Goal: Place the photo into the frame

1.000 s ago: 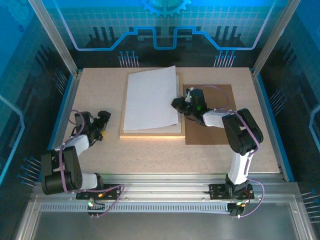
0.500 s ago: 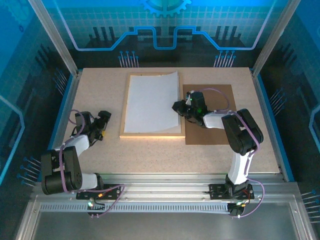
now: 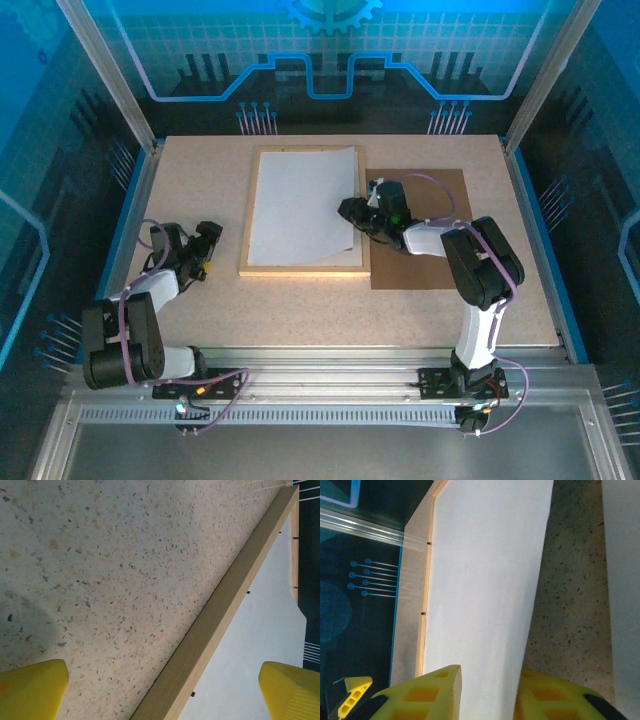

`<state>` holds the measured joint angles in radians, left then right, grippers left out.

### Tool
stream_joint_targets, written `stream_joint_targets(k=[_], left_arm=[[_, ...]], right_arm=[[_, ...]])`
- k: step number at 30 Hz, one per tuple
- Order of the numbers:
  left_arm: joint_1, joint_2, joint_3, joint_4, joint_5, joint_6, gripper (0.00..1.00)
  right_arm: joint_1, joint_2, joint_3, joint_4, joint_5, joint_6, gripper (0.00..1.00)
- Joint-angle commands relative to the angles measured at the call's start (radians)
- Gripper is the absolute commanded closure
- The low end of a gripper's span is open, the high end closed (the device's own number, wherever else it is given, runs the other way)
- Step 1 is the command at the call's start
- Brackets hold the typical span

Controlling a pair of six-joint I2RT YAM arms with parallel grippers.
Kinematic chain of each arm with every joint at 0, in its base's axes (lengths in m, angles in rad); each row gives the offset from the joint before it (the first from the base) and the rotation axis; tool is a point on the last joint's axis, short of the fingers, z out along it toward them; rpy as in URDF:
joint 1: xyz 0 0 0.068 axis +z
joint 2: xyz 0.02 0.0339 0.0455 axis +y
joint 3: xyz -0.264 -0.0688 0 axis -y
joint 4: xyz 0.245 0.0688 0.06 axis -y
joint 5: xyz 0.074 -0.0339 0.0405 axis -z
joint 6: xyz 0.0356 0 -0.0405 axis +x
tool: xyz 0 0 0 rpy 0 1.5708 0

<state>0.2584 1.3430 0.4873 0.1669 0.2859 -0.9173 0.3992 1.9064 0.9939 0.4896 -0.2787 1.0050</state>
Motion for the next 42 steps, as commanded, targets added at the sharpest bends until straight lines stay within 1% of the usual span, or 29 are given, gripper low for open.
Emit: stream_joint_targets(k=[1, 2, 6, 9, 10, 11, 14, 17, 20, 24, 26, 28, 30, 34, 37, 42], left_arm=[[-0.007, -0.001, 0.023, 0.010, 0.019, -0.010, 0.01], [-0.007, 0.000, 0.023, 0.011, 0.019, -0.012, 0.01], [-0.007, -0.001, 0.023, 0.011, 0.022, -0.013, 0.01], [-0.007, -0.007, 0.023, 0.006, 0.022, -0.011, 0.01], [-0.008, -0.010, 0.024, 0.005, 0.022, -0.012, 0.01], [-0.007, -0.011, 0.023, 0.002, 0.021, -0.010, 0.01], [-0.007, -0.016, 0.028, -0.001, 0.021, -0.011, 0.01], [-0.009, -0.019, 0.032, -0.004, 0.021, -0.013, 0.01], [-0.013, -0.024, 0.039, -0.009, 0.022, -0.012, 0.01], [-0.043, -0.046, 0.054, -0.028, 0.020, -0.004, 0.01], [-0.088, -0.068, 0.071, -0.056, -0.001, 0.009, 0.01], [-0.155, -0.096, 0.094, -0.093, -0.041, 0.023, 0.01], [-0.239, -0.123, 0.115, -0.119, -0.099, 0.031, 0.01], [-0.444, -0.126, 0.180, -0.137, -0.215, 0.039, 0.01], [-0.587, -0.064, 0.264, -0.145, -0.276, 0.056, 0.01], [-0.791, 0.137, 0.476, -0.154, -0.320, 0.116, 0.01]], right_arm=[[0.009, -0.012, 0.014, -0.004, 0.016, -0.026, 0.67], [0.009, -0.017, 0.017, -0.015, 0.019, -0.033, 0.64], [0.009, -0.043, 0.016, -0.069, 0.041, -0.061, 0.46], [0.010, -0.077, 0.022, -0.134, 0.072, -0.082, 0.36], [0.010, -0.091, 0.030, -0.170, 0.083, -0.095, 0.31], [0.012, -0.102, 0.043, -0.212, 0.101, -0.110, 0.25], [0.018, -0.134, 0.105, -0.411, 0.166, -0.178, 0.12], [0.028, -0.164, 0.161, -0.566, 0.251, -0.253, 0.09], [0.031, -0.202, 0.198, -0.682, 0.358, -0.317, 0.00], [0.026, -0.225, 0.265, -0.831, 0.500, -0.409, 0.00], [0.013, -0.237, 0.289, -0.883, 0.548, -0.462, 0.00], [-0.021, -0.251, 0.296, -0.915, 0.539, -0.501, 0.00], [-0.079, -0.268, 0.285, -0.922, 0.482, -0.541, 0.00], [-0.248, -0.278, 0.261, -0.943, 0.298, -0.625, 0.00], [-0.369, -0.266, 0.268, -0.980, 0.221, -0.697, 0.00], [-0.532, -0.230, 0.268, -0.994, 0.214, -0.755, 0.00]])
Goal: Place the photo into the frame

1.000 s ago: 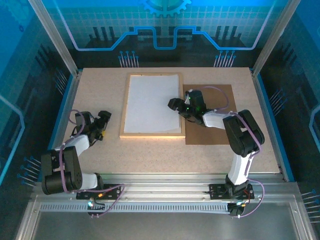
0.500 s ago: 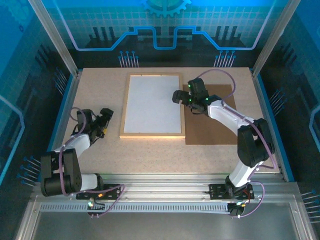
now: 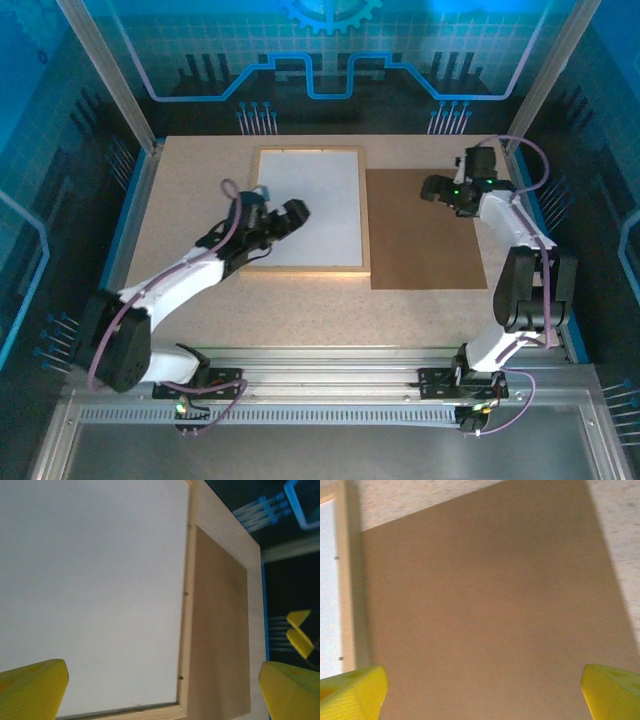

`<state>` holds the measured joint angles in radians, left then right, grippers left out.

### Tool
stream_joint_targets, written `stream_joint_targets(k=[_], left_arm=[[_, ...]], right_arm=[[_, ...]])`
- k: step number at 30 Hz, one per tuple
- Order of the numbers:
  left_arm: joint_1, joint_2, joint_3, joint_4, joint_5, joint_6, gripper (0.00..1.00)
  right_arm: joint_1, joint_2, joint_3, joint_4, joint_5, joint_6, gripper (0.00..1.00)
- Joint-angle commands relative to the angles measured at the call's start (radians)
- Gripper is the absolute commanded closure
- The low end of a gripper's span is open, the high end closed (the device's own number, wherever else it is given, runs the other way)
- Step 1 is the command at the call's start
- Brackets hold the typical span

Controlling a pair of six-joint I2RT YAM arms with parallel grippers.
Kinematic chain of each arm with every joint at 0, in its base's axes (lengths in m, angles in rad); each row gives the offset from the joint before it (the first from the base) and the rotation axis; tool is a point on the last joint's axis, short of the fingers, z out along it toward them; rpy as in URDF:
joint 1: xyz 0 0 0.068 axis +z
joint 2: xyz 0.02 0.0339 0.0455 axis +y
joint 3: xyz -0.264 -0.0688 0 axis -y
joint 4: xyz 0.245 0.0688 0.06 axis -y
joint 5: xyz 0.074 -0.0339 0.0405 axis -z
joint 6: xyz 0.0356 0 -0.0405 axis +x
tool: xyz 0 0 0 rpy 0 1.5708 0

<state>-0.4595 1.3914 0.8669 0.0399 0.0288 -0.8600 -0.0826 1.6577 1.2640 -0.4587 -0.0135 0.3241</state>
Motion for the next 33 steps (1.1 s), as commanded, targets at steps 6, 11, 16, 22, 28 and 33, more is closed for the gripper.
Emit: stream_joint_targets(k=[6, 11, 16, 22, 28, 33], left_arm=[[-0.218, 0.474, 0.570, -0.192, 0.000, 0.191, 0.01], [-0.260, 0.795, 1.017, -0.393, 0.070, 0.237, 0.01], [-0.289, 1.013, 1.331, -0.523, 0.056, 0.254, 0.01], [-0.289, 1.184, 1.532, -0.609, 0.019, 0.259, 0.01], [-0.268, 1.218, 1.533, -0.653, -0.052, 0.280, 0.01], [-0.256, 1.213, 1.521, -0.672, -0.095, 0.301, 0.01]], right_arm=[[-0.192, 0.116, 0.013, 0.000, -0.148, -0.049, 0.00], [-0.223, 0.230, 0.077, -0.002, -0.167, -0.071, 0.02], [-0.258, 0.330, 0.151, -0.012, -0.219, -0.083, 0.07], [-0.265, 0.385, 0.205, -0.031, -0.236, -0.082, 0.08], [-0.266, 0.399, 0.216, -0.038, -0.237, -0.088, 0.07], [-0.266, 0.409, 0.220, -0.042, -0.241, -0.094, 0.07]])
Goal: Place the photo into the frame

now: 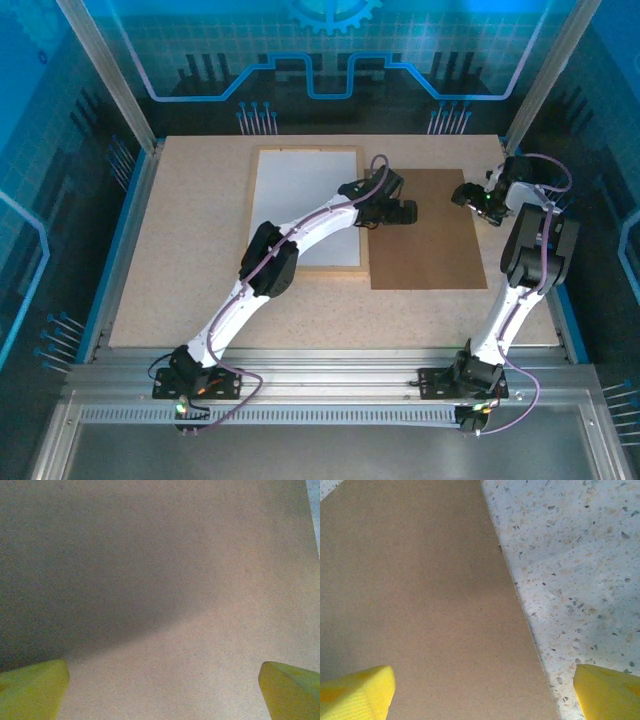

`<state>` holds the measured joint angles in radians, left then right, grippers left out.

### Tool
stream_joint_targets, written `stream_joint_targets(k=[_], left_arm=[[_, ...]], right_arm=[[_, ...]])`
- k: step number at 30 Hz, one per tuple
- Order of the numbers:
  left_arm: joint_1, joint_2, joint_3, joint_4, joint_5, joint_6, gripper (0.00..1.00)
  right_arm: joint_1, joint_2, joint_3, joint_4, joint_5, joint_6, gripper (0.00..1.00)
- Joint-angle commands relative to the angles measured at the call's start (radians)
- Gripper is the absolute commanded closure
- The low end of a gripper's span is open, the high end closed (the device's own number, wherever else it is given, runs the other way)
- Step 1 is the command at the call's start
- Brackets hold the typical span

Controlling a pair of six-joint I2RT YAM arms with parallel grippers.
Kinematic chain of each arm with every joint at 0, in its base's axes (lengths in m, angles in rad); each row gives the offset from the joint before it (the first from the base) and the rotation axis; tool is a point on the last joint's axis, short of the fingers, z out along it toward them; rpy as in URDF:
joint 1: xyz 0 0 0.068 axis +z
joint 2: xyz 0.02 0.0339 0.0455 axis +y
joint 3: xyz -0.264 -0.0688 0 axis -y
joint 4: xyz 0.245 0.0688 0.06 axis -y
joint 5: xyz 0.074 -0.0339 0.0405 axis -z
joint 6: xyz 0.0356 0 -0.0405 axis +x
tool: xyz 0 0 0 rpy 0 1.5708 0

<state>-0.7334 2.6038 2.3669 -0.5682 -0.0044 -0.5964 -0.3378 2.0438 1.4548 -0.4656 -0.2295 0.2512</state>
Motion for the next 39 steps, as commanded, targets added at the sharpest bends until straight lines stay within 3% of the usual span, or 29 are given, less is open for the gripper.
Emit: stream_joint_targets(k=[1, 5, 14, 20, 39], left_arm=[[0.019, -0.002, 0.017, -0.072, -0.076, 0.042, 0.01], [0.035, -0.026, -0.030, -0.098, -0.134, 0.056, 0.01], [0.062, -0.064, -0.097, -0.075, -0.118, 0.043, 0.01], [0.052, -0.005, -0.038, -0.111, -0.076, 0.030, 0.01], [0.006, 0.006, -0.041, 0.001, 0.086, -0.054, 0.01]], right_arm=[[-0.012, 0.026, 0.031, -0.037, -0.032, -0.023, 0.07], [-0.011, 0.040, 0.032, -0.037, -0.051, -0.027, 0.08], [-0.006, 0.057, 0.024, -0.028, -0.082, -0.020, 0.09], [0.016, 0.069, 0.014, -0.019, -0.098, -0.012, 0.10], [0.078, 0.041, -0.036, -0.002, -0.147, 0.003, 0.12]])
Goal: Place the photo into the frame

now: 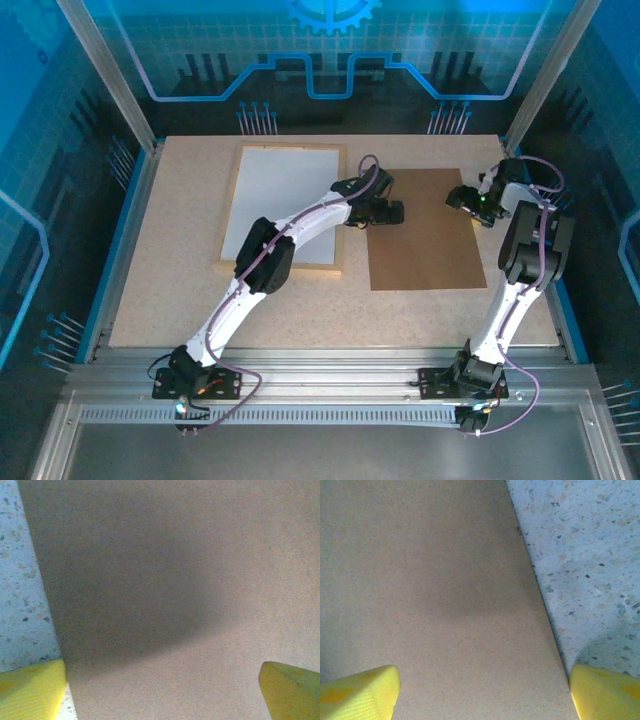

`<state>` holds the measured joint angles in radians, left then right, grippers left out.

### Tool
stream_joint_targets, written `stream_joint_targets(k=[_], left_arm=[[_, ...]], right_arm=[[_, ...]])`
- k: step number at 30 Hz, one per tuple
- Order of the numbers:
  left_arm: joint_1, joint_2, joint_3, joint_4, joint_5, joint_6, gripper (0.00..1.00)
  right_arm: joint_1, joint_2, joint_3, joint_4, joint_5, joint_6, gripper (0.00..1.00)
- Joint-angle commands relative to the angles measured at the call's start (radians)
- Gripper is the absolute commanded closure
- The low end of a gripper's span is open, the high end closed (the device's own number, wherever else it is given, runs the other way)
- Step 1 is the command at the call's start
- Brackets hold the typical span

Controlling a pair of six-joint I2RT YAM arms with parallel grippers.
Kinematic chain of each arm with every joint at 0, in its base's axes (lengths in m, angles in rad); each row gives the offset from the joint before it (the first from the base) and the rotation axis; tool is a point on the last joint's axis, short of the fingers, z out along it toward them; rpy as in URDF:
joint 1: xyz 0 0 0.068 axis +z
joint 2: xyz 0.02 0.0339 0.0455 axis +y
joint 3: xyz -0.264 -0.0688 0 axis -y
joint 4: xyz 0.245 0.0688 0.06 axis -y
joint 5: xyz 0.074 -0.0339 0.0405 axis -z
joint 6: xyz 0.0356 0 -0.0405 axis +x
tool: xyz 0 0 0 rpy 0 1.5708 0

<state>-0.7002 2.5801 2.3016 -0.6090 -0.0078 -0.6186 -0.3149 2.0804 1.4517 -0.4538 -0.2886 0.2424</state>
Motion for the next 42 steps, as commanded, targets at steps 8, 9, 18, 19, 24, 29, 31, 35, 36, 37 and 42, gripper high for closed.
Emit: stream_joint_targets(k=[8, 9, 18, 19, 24, 29, 31, 35, 36, 37, 42], left_arm=[[-0.026, 0.025, 0.014, 0.055, 0.102, -0.035, 0.01], [-0.026, 0.021, 0.014, 0.057, 0.105, -0.037, 0.01], [-0.029, -0.093, -0.051, 0.122, 0.143, -0.038, 0.01], [-0.029, -0.107, -0.059, 0.129, 0.144, -0.037, 0.01], [-0.029, -0.150, -0.076, 0.141, 0.146, -0.032, 0.01], [-0.028, -0.176, -0.090, 0.153, 0.142, -0.028, 0.01], [-0.029, -0.179, -0.090, 0.154, 0.141, -0.028, 0.01], [-0.027, -0.190, -0.093, 0.150, 0.137, -0.022, 0.01], [-0.027, -0.194, -0.095, 0.150, 0.133, -0.018, 0.01], [-0.026, -0.198, -0.098, 0.150, 0.128, -0.015, 0.01], [-0.016, -0.211, -0.105, 0.149, 0.122, -0.010, 0.01]], right_arm=[[0.077, -0.009, -0.051, -0.005, -0.108, 0.020, 0.12], [0.077, -0.010, -0.053, -0.003, -0.112, 0.020, 0.12], [0.078, -0.017, -0.054, -0.003, -0.124, 0.028, 0.12], [0.078, -0.017, -0.054, 0.000, -0.128, 0.030, 0.12], [0.079, -0.022, -0.057, 0.004, -0.138, 0.037, 0.12], [0.078, -0.023, -0.059, 0.006, -0.148, 0.038, 0.12], [0.080, -0.025, -0.063, 0.012, -0.159, 0.041, 0.13], [0.085, -0.029, -0.073, 0.019, -0.178, 0.047, 0.13], [0.086, -0.032, -0.076, 0.022, -0.183, 0.049, 0.14], [0.089, -0.035, -0.080, 0.026, -0.186, 0.050, 0.14], [0.104, -0.042, -0.085, 0.031, -0.201, 0.060, 0.14]])
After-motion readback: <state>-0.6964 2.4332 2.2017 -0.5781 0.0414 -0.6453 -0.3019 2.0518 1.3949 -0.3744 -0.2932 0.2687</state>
